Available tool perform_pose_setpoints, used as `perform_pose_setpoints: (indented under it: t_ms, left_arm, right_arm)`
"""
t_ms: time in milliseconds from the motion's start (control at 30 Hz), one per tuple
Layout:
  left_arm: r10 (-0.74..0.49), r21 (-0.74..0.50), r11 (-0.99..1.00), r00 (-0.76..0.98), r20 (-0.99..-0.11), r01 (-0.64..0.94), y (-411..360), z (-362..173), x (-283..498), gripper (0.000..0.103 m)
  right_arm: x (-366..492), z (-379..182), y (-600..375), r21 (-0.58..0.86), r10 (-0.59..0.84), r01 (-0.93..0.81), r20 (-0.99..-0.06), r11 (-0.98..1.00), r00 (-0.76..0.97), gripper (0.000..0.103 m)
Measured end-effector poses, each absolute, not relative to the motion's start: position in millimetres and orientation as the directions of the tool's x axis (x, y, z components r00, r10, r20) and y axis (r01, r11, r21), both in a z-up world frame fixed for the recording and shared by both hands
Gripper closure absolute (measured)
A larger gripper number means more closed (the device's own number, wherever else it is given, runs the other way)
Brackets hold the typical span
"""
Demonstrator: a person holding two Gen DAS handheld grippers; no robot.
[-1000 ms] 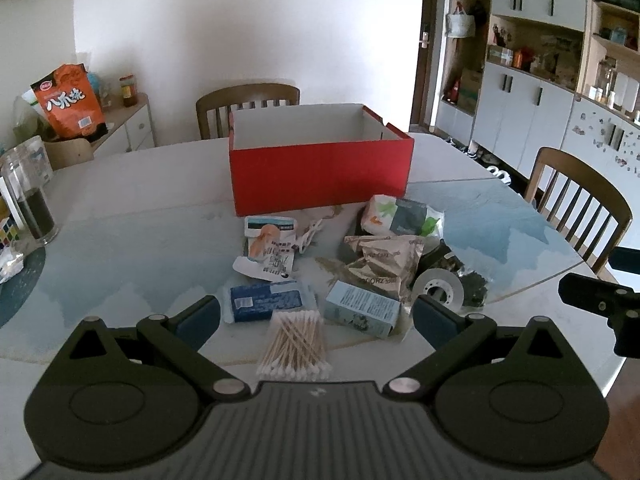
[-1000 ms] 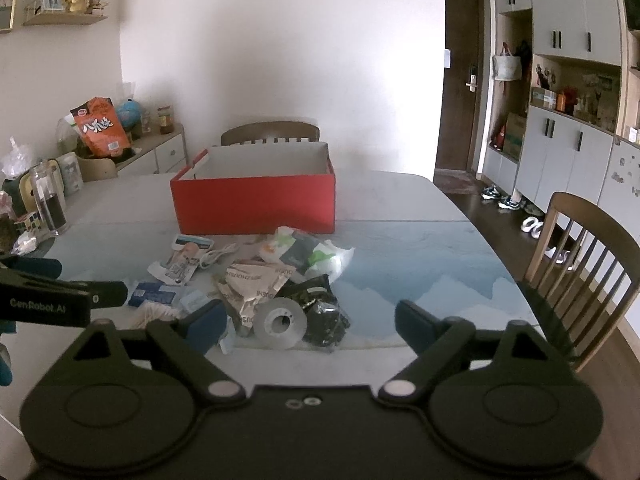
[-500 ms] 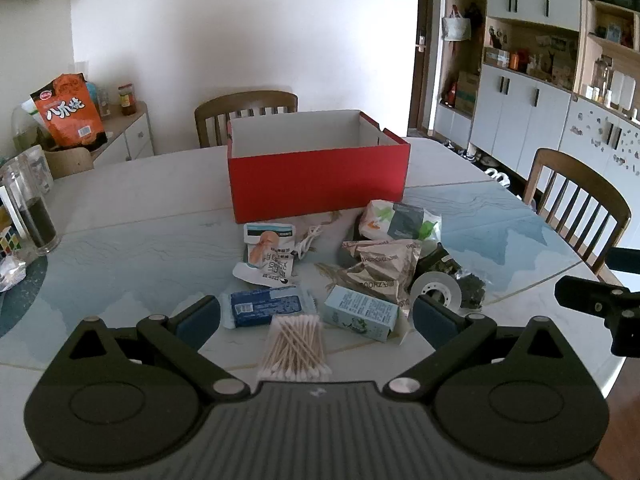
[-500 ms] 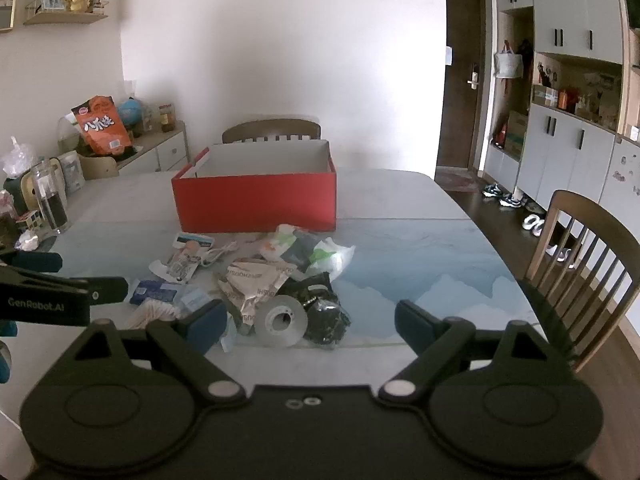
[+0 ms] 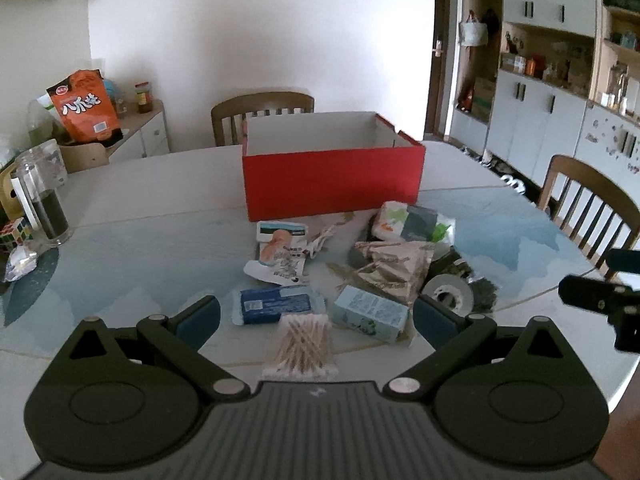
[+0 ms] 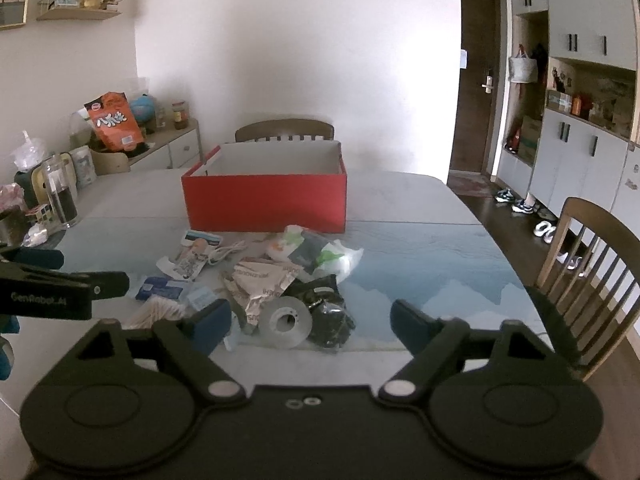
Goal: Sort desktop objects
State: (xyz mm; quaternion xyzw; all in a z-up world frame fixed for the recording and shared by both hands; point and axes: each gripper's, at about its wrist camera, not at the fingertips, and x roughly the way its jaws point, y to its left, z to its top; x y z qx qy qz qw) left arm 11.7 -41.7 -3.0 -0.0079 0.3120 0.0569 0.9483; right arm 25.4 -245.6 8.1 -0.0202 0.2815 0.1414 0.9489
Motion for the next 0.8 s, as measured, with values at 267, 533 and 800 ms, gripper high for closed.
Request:
perform_pose_setpoints:
  t_ms: [267,533,800]
  left_arm:
    - [0.119,0.059,0.993,0.778,-0.617,-0.106,-30.7,-32.2,27.4,0.000]
    - [0.096,0.056,0.995,0.744,-0.661,-0.079,-22.0,-69.3,44.2,0.001]
    - [0.094,0.057,0.996,0.736,-0.670,-0.074,-16.4,-86.9,56.0,0.001]
  right_arm:
    - [46.9,-11.2,-229.5,0.029,0.262,-0.298,-0.562,0.954,0.785,0.023]
    - [72.7,-42.1,-206.8,-0.010,0.242,-0.317,-0.623,0.948,0.744,0.028]
    - [95.0,-70.7,-187.7,-0.070,0.215,-0.350,-0.672,0.934,0.708,0.033]
